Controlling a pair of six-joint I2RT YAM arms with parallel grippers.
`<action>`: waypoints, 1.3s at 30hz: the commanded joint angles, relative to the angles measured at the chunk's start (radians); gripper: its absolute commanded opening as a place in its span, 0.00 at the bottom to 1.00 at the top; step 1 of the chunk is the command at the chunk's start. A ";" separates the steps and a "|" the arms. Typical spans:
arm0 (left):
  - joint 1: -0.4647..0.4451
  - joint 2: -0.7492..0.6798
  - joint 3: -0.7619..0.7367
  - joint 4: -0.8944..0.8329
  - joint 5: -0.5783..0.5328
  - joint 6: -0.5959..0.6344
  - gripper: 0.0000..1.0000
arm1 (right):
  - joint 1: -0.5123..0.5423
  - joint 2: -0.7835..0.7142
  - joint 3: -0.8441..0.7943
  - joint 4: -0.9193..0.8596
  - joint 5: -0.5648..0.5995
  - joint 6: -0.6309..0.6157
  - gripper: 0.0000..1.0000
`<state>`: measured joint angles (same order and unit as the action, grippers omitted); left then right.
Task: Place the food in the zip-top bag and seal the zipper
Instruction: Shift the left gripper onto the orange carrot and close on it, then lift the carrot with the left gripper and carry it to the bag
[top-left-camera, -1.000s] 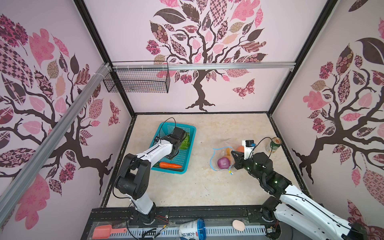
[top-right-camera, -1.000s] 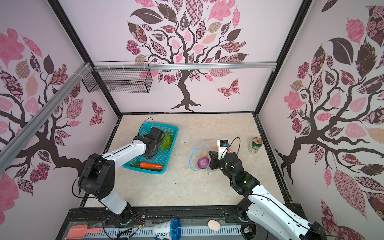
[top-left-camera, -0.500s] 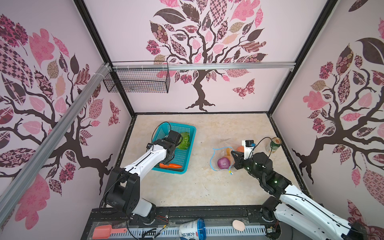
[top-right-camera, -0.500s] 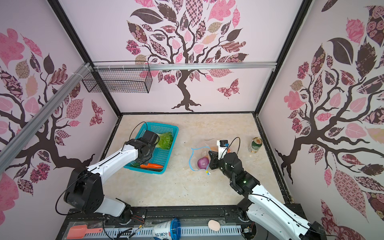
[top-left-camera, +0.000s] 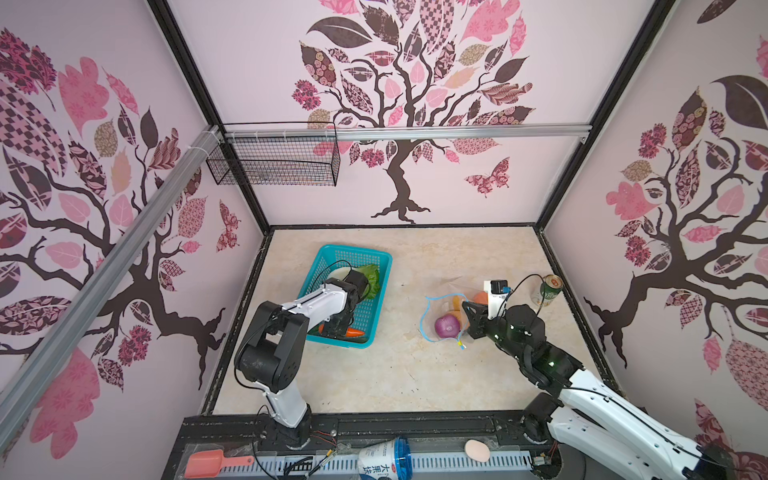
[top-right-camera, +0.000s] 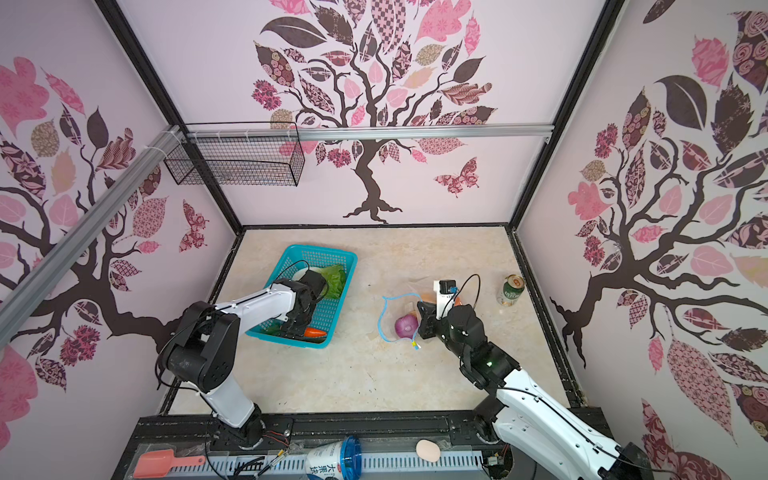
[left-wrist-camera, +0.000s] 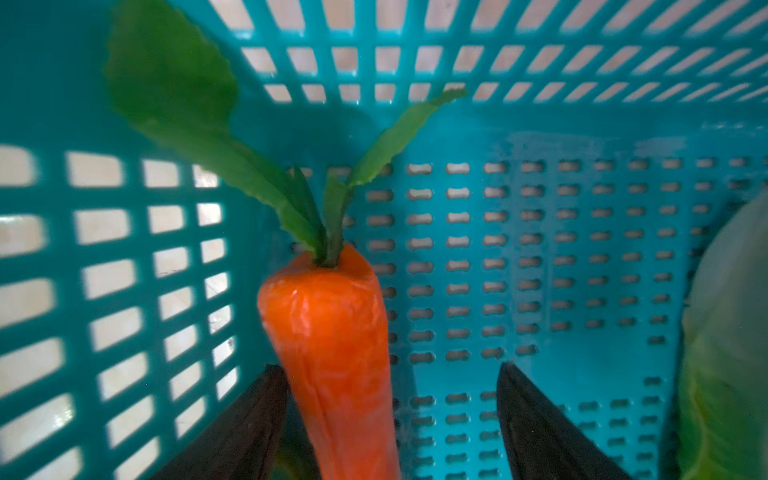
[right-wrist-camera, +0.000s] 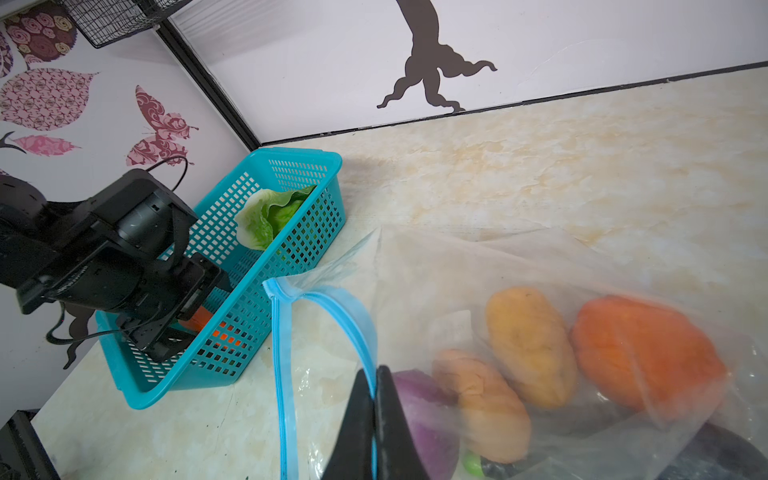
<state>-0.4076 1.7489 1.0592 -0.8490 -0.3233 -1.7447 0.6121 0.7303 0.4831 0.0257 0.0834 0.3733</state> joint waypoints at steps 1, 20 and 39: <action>0.007 0.038 0.030 0.011 0.029 0.002 0.82 | 0.000 -0.004 0.004 -0.002 0.018 -0.007 0.00; 0.008 -0.060 0.036 0.020 -0.021 0.092 0.05 | 0.000 0.018 0.024 0.000 0.009 -0.006 0.00; 0.006 -0.590 -0.214 0.641 0.085 0.751 0.00 | 0.000 0.080 0.094 0.009 -0.055 0.014 0.00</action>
<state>-0.4046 1.2076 0.9100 -0.4271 -0.3313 -1.1904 0.6121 0.8043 0.5182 0.0261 0.0505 0.3786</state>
